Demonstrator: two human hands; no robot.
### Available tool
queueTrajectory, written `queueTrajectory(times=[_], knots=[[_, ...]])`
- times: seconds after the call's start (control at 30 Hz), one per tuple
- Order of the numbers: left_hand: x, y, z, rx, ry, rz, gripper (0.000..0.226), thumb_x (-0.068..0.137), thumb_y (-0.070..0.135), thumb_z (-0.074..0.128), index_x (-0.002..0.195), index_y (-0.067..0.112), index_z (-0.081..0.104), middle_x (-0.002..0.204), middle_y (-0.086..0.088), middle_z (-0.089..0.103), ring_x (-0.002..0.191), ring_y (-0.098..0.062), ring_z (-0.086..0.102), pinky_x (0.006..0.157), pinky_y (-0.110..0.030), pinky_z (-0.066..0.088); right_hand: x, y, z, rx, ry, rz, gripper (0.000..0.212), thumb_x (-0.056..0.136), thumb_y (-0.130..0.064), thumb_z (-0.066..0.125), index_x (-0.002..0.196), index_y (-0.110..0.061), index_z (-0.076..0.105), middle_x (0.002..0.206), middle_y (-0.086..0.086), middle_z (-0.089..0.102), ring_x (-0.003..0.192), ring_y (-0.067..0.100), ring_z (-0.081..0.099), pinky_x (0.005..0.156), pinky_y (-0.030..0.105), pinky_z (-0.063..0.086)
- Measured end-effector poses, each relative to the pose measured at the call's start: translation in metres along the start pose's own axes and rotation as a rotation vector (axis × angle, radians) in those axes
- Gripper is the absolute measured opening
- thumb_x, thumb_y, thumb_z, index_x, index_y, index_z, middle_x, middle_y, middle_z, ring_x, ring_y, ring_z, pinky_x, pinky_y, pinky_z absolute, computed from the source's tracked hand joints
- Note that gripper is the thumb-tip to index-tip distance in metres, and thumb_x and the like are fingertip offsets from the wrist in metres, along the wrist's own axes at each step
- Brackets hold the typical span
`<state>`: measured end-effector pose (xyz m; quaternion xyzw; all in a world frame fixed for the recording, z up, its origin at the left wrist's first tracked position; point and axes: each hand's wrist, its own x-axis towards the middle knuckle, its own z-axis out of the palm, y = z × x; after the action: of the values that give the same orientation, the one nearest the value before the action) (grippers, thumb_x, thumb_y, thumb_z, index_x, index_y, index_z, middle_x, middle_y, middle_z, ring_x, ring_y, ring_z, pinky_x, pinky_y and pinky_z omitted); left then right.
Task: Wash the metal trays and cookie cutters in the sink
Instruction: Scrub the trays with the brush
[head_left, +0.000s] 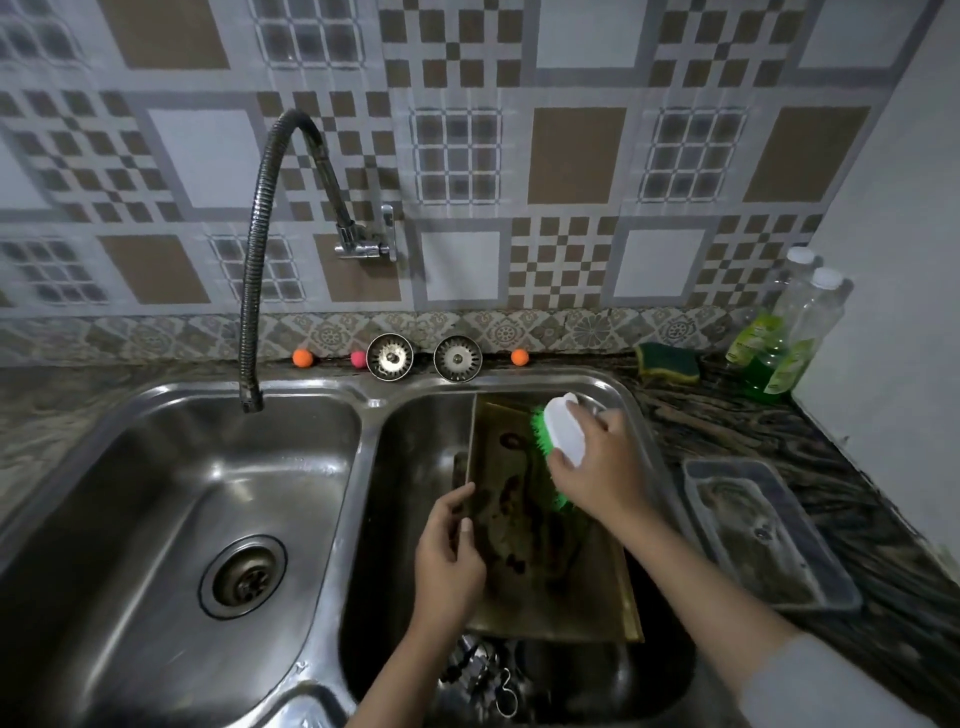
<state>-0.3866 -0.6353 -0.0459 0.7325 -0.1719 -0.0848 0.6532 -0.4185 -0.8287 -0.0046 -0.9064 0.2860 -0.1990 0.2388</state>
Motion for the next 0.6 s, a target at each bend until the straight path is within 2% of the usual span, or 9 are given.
queueTrajectory(times=[0.1, 0.17, 0.2, 0.3, 0.33, 0.43, 0.5, 0.6], knots=[[0.005, -0.002, 0.000, 0.029, 0.059, -0.019, 0.034, 0.093, 0.000, 0.046, 0.116, 0.023, 0.058, 0.111, 0.011, 0.062, 0.104, 0.004, 0.057, 0.094, -0.029, 0.050, -0.036, -0.025, 0.023, 0.033, -0.104, -0.189, 0.067, 0.081, -0.045, 0.057, 0.143, -0.036, 0.033, 0.130, -0.004, 0.039, 0.115, 0.021, 0.043, 0.083, 0.034, 0.049], [0.004, -0.004, -0.007, 0.024, 0.077, -0.031, 0.034, 0.093, -0.001, 0.047, 0.114, 0.023, 0.059, 0.110, 0.010, 0.063, 0.103, 0.004, 0.057, 0.094, -0.029, 0.050, -0.046, -0.016, 0.028, 0.013, -0.142, -0.306, 0.066, 0.082, -0.046, 0.054, 0.144, -0.040, 0.031, 0.134, -0.008, 0.043, 0.117, 0.023, 0.043, 0.086, 0.035, 0.047], [0.002, -0.004, -0.009, 0.017, 0.070, -0.031, 0.034, 0.093, -0.001, 0.046, 0.113, 0.023, 0.059, 0.109, 0.009, 0.063, 0.102, 0.002, 0.058, 0.092, -0.027, 0.051, -0.034, -0.007, 0.026, -0.005, -0.137, -0.281, 0.066, 0.083, -0.046, 0.054, 0.144, -0.039, 0.031, 0.135, -0.006, 0.045, 0.119, 0.025, 0.044, 0.088, 0.038, 0.046], [-0.004, 0.003, -0.006, 0.015, 0.038, 0.001, 0.034, 0.093, -0.002, 0.046, 0.111, 0.024, 0.059, 0.108, 0.007, 0.064, 0.100, 0.003, 0.059, 0.085, -0.015, 0.049, 0.003, 0.011, 0.016, -0.037, -0.067, -0.050, 0.066, 0.085, -0.043, 0.057, 0.146, -0.034, 0.032, 0.135, 0.002, 0.048, 0.121, 0.032, 0.046, 0.088, 0.041, 0.044], [-0.004, 0.005, -0.003, 0.019, 0.034, 0.010, 0.033, 0.093, -0.002, 0.046, 0.112, 0.023, 0.059, 0.108, 0.008, 0.063, 0.100, 0.004, 0.059, 0.084, -0.013, 0.048, -0.001, 0.005, 0.018, -0.017, -0.035, -0.061, 0.066, 0.086, -0.045, 0.057, 0.145, -0.034, 0.033, 0.135, 0.001, 0.049, 0.120, 0.030, 0.046, 0.085, 0.039, 0.045], [0.003, 0.009, -0.005, 0.030, 0.047, 0.040, 0.033, 0.093, -0.003, 0.047, 0.113, 0.020, 0.058, 0.108, 0.008, 0.063, 0.101, 0.004, 0.058, 0.083, -0.010, 0.046, -0.043, -0.024, 0.028, 0.054, -0.050, -0.301, 0.062, 0.085, -0.055, 0.050, 0.142, -0.034, 0.040, 0.130, -0.007, 0.051, 0.110, 0.022, 0.050, 0.076, 0.030, 0.047], [0.002, 0.009, -0.011, 0.010, 0.039, 0.051, 0.032, 0.092, -0.006, 0.046, 0.112, 0.016, 0.059, 0.107, 0.006, 0.063, 0.098, 0.004, 0.059, 0.080, -0.009, 0.046, -0.041, -0.013, 0.025, 0.047, -0.061, -0.396, 0.061, 0.083, -0.055, 0.047, 0.138, -0.029, 0.047, 0.123, -0.005, 0.054, 0.103, 0.022, 0.055, 0.070, 0.031, 0.050], [-0.003, 0.011, -0.008, 0.007, 0.019, 0.061, 0.032, 0.092, -0.006, 0.045, 0.111, 0.016, 0.059, 0.105, 0.005, 0.064, 0.097, 0.004, 0.060, 0.079, -0.010, 0.047, -0.002, 0.009, 0.012, 0.010, 0.020, -0.188, 0.062, 0.084, -0.054, 0.051, 0.140, -0.026, 0.045, 0.115, -0.001, 0.050, 0.101, 0.023, 0.055, 0.064, 0.030, 0.046]])
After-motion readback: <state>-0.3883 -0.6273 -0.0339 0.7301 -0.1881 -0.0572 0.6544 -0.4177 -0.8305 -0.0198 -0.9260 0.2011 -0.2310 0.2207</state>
